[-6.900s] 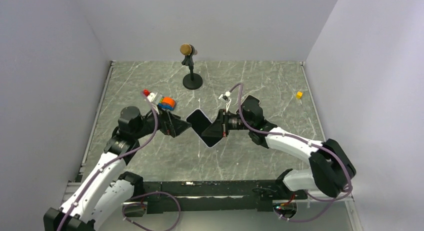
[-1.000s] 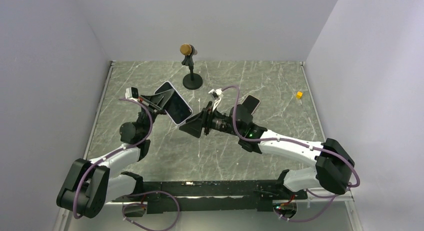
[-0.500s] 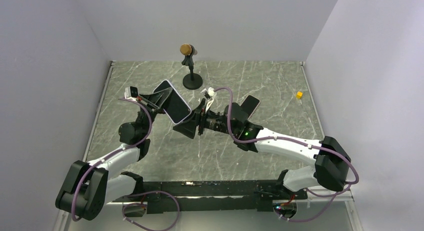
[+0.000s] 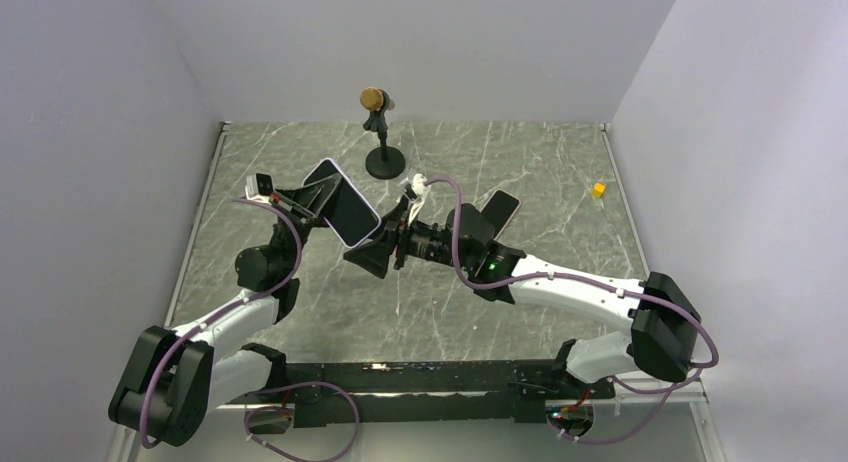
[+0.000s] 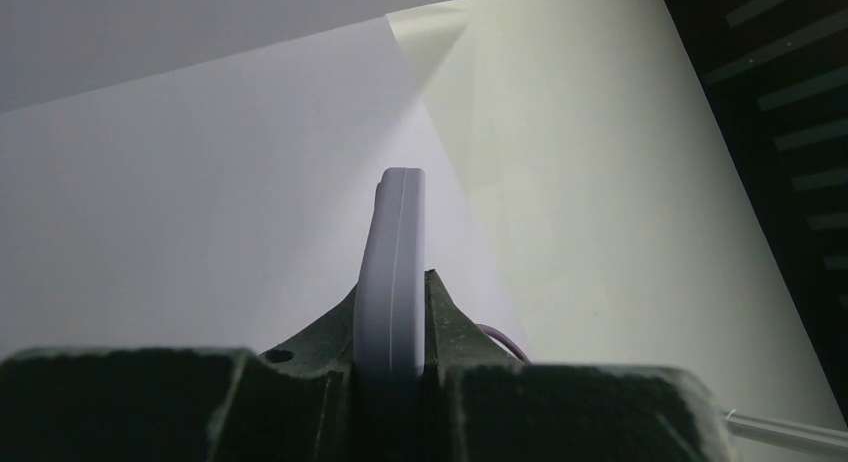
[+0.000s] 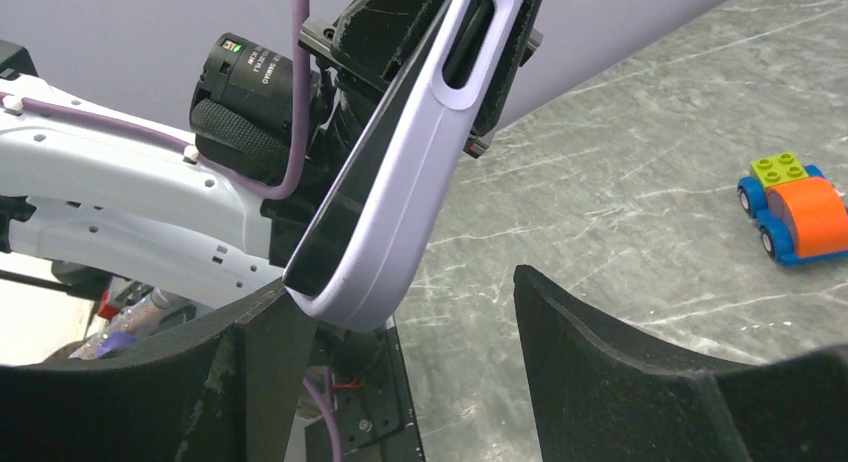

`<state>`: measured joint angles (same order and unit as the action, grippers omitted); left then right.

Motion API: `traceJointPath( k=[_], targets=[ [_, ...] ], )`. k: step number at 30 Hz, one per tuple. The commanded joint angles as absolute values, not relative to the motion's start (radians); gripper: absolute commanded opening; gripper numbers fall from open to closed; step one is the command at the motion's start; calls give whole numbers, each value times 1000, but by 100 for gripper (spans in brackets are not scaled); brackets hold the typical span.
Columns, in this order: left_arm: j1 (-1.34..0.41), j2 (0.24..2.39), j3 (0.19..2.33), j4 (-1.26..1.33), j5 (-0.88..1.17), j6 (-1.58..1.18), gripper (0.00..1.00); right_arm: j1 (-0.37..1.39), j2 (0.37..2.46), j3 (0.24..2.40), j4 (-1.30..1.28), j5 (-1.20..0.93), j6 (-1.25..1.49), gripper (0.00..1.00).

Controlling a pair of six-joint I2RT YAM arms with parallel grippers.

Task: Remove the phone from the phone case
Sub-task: Remove the phone case from the phone.

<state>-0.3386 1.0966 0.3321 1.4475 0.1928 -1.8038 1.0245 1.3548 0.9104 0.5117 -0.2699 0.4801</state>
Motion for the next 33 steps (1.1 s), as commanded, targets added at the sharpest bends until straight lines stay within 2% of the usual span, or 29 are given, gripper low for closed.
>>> traceJointPath(
  k=[1, 11, 19, 27, 33],
  targets=[
    [-345, 1073, 370, 1664, 198, -1838, 0, 1026, 1342, 983, 523, -271, 426, 75],
    [-345, 1063, 380, 1667, 248, -1823, 0, 1019, 1308, 993, 524, -305, 460, 75],
    [-345, 1035, 428, 1668, 310, -1708, 0, 1014, 1252, 886, 628, -226, 715, 81],
    [-348, 1032, 449, 1666, 255, -1717, 0, 1020, 1262, 904, 603, -185, 657, 74],
    [-347, 1034, 431, 1666, 212, -1739, 0, 1037, 1289, 923, 568, -227, 564, 74]
  ],
)
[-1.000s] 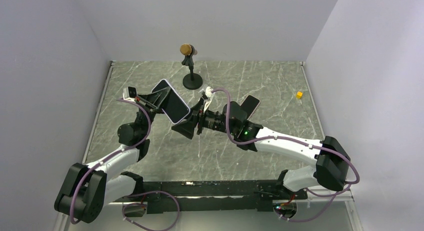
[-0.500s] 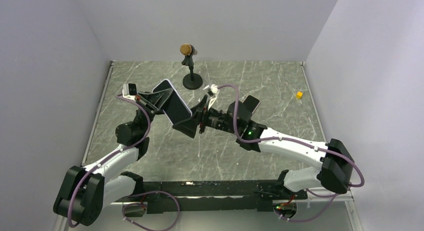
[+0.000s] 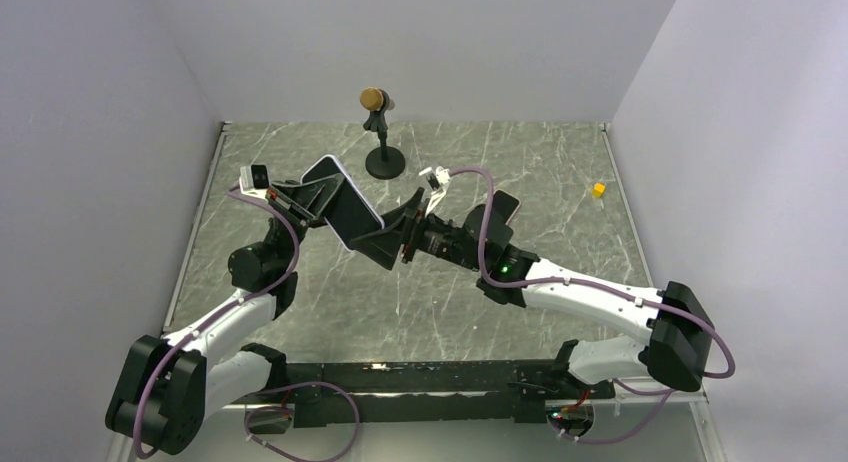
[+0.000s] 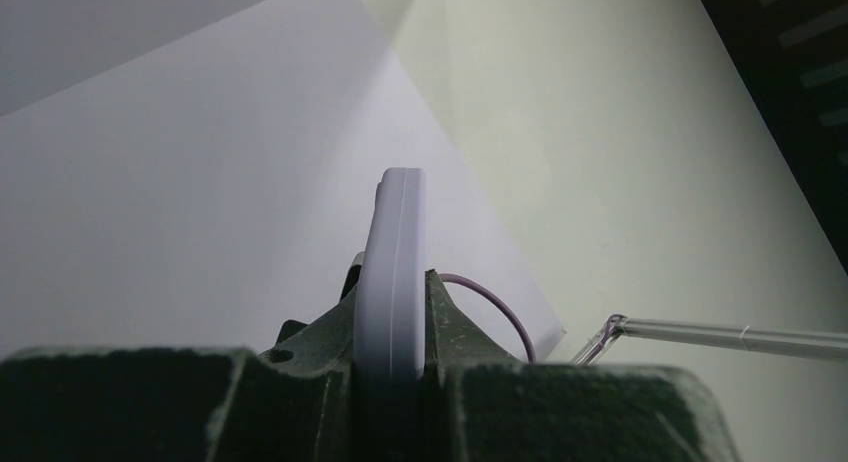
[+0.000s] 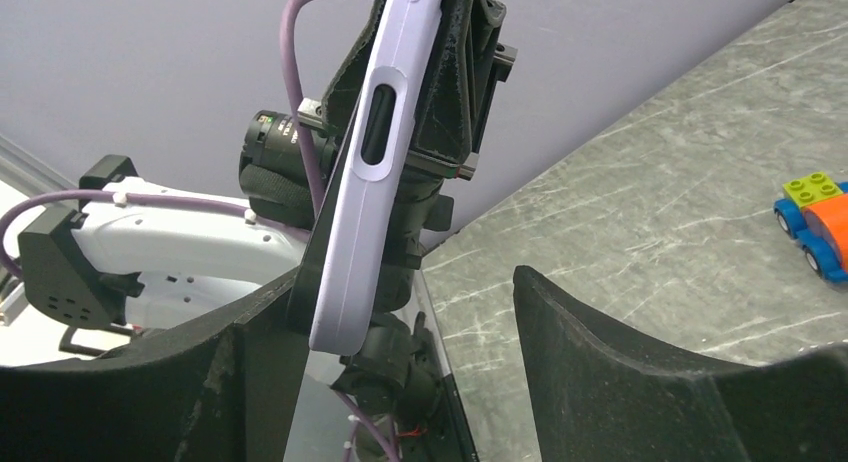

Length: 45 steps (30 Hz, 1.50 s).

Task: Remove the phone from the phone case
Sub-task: Remove the phone case from the phone.

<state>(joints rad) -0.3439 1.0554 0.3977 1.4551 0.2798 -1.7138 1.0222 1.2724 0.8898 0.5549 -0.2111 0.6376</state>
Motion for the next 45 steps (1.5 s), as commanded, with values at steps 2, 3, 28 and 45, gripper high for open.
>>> traceJointPath(
  k=[2, 3, 28, 45],
  targets=[
    [-348, 1032, 431, 1665, 202, -1724, 0, 1039, 1298, 923, 572, -236, 556, 75],
    [-348, 1034, 431, 1664, 197, -1719, 0, 1039, 1299, 921, 575, -237, 552, 75],
    [-359, 1031, 456, 1644, 184, -1710, 0, 1037, 1369, 1022, 469, -121, 347, 28],
    [-362, 872, 500, 1200, 497, -1899, 0, 1022, 1442, 982, 334, 173, -337, 0]
  ],
)
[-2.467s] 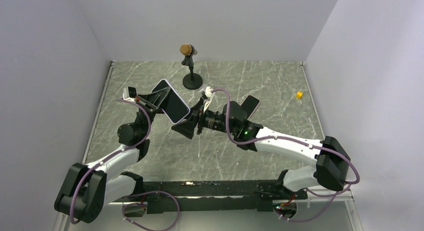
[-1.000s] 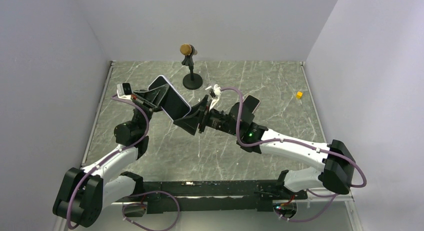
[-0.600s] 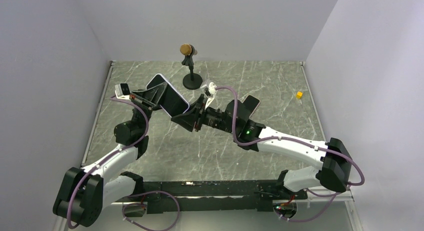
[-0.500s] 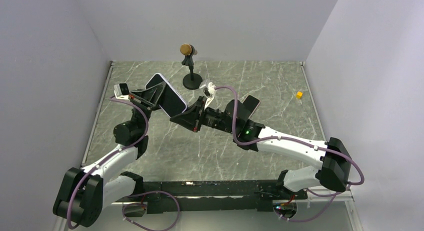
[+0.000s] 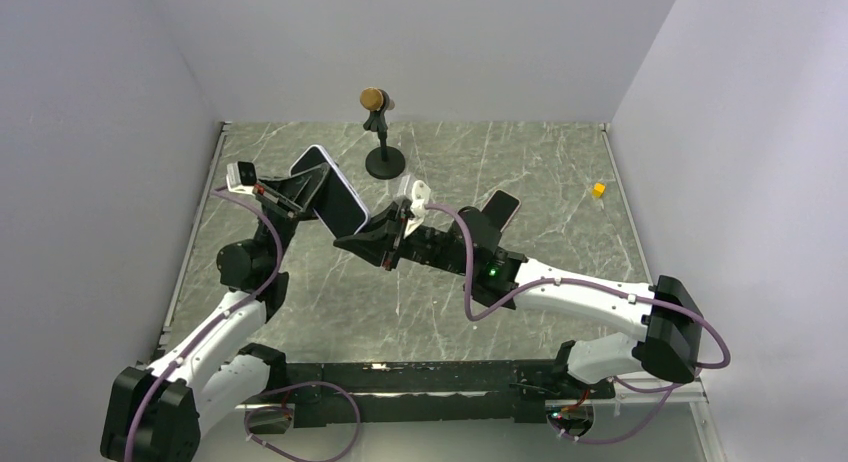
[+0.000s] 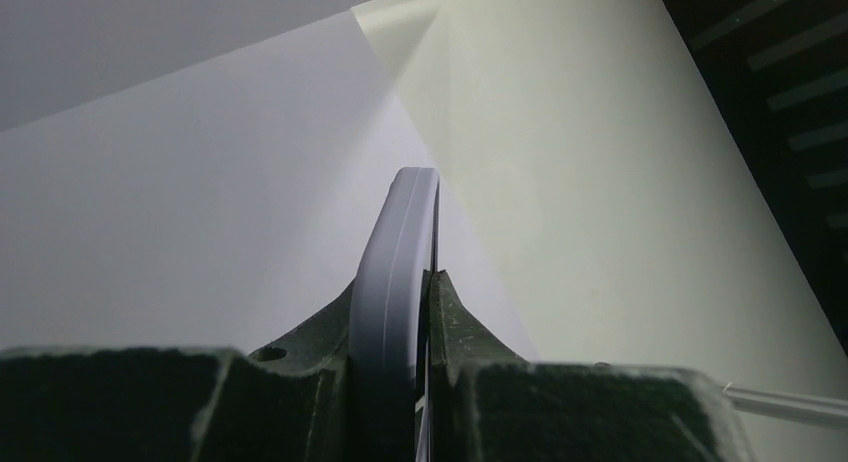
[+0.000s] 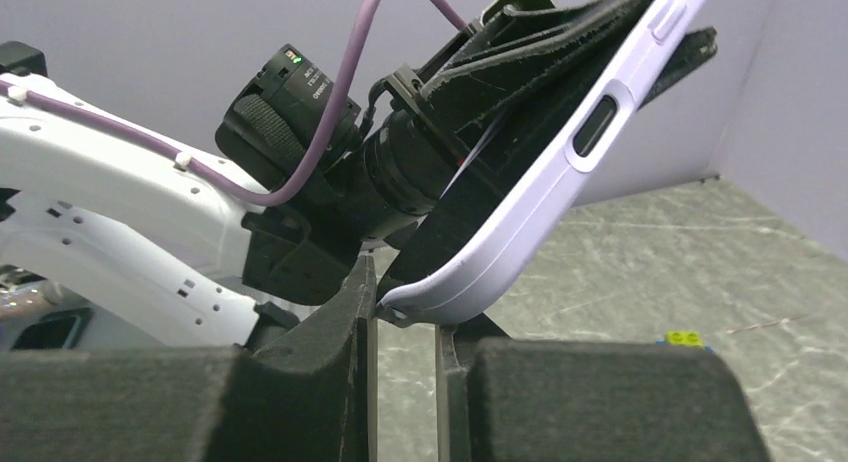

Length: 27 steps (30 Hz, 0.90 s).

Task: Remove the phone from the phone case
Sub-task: Remove the phone case from the phone.

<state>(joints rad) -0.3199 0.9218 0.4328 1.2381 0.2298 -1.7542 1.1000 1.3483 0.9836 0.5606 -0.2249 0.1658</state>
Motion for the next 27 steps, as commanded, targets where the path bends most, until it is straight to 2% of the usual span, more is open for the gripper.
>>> traceJointPath(
  k=[1, 11, 21, 27],
  targets=[
    [-362, 869, 499, 1196, 508, -1901, 0, 1022, 1449, 994, 322, 187, -359, 0],
    [-362, 871, 515, 1191, 619, -1901, 0, 1022, 1450, 995, 317, 195, -442, 0],
    [-362, 854, 537, 1075, 711, -1831, 0, 1014, 1436, 969, 311, 260, -488, 0],
    [-362, 868, 531, 1105, 681, -1790, 0, 1011, 1385, 947, 285, 226, -367, 0]
  ],
)
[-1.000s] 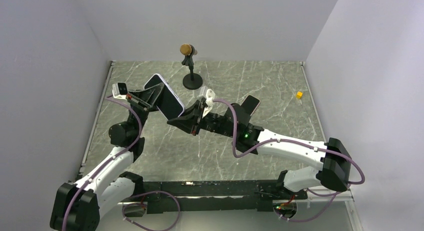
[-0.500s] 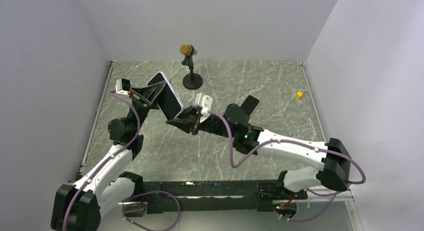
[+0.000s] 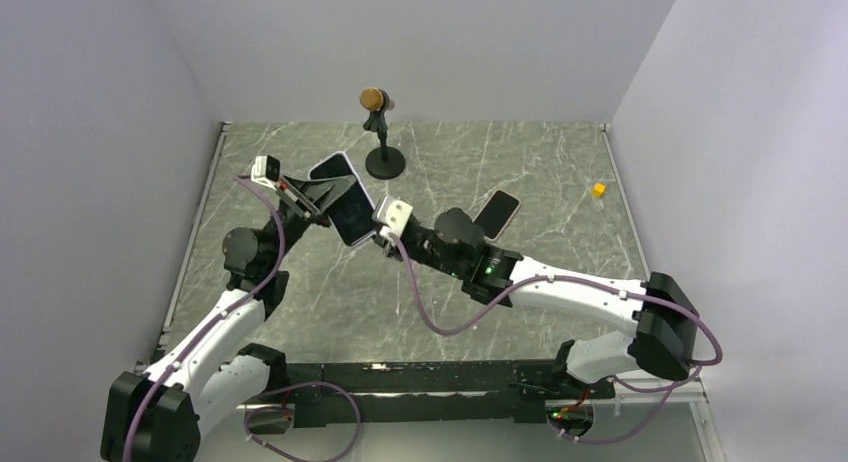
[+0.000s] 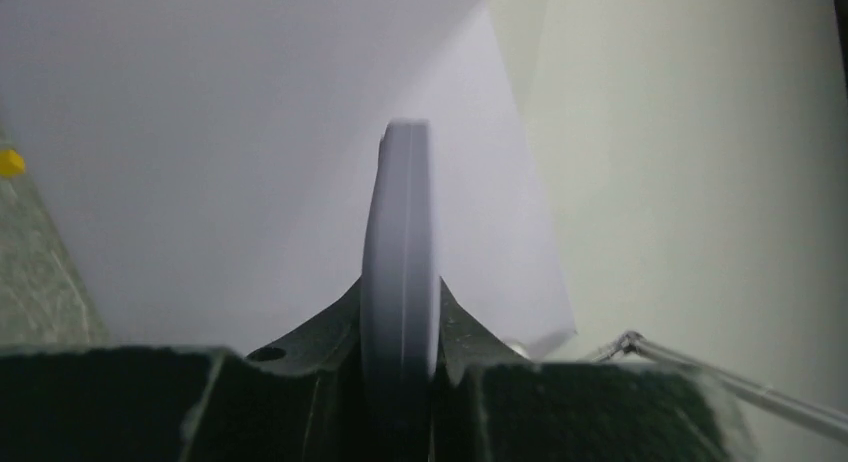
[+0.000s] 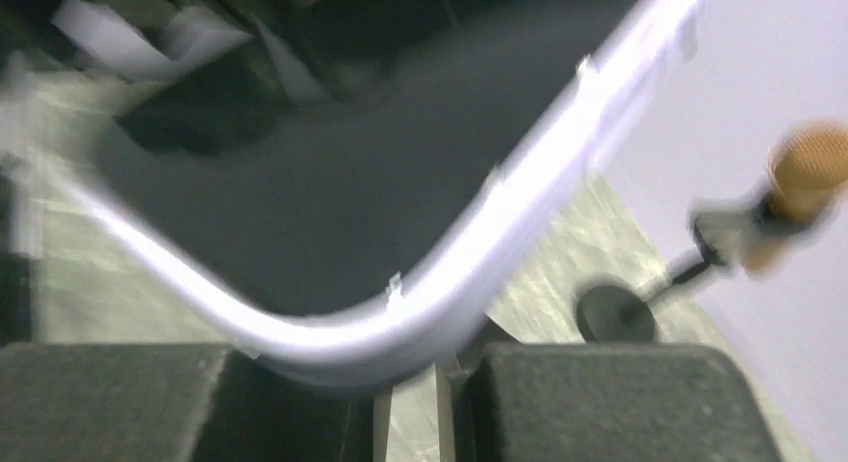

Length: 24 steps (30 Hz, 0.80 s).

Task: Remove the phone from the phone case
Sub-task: Remove the phone case from the phone.

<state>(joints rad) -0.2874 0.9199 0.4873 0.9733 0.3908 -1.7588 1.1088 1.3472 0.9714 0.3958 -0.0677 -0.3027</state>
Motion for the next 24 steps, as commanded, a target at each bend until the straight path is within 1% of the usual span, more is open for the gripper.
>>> traceJointPath(
  k=[1, 2, 3, 4, 6, 8, 9, 11, 14, 16, 18, 21, 23, 24],
  targets=[
    [-361, 880, 531, 1114, 679, -1779, 0, 1011, 1370, 939, 268, 199, -312, 0],
    [-361, 892, 531, 1130, 674, -1763, 0, 1012, 1357, 934, 237, 161, -227, 6],
    [-356, 903, 533, 1150, 673, -1738, 0, 1011, 1335, 925, 214, 131, -157, 29],
    [-353, 910, 537, 1145, 674, -1706, 0, 1011, 1315, 910, 192, 108, -92, 42],
    [-345, 910, 542, 1116, 668, -1636, 0, 1010, 1253, 850, 178, 72, 52, 59],
    [-335, 906, 558, 1056, 671, -1552, 0, 1008, 1174, 775, 181, 16, 180, 71],
    [-331, 902, 567, 1024, 673, -1508, 0, 1005, 1137, 757, 165, -29, 234, 75],
    [-322, 893, 585, 952, 679, -1422, 0, 984, 1084, 760, 93, -105, 334, 76],
    [-309, 879, 612, 843, 690, -1309, 0, 923, 1030, 762, 62, -328, 431, 77],
    [-305, 869, 633, 763, 689, -1218, 0, 840, 1014, 764, 88, -525, 499, 77],
    [-304, 853, 655, 684, 675, -1151, 0, 782, 1017, 759, 198, -681, 587, 77],
    [-304, 839, 678, 615, 671, -1102, 0, 765, 1061, 795, 309, -767, 674, 77],
    [-304, 839, 681, 620, 679, -1106, 0, 765, 1129, 839, 377, -811, 728, 73],
    [-303, 840, 679, 622, 682, -1112, 0, 763, 1173, 862, 398, -816, 750, 68]
  ],
)
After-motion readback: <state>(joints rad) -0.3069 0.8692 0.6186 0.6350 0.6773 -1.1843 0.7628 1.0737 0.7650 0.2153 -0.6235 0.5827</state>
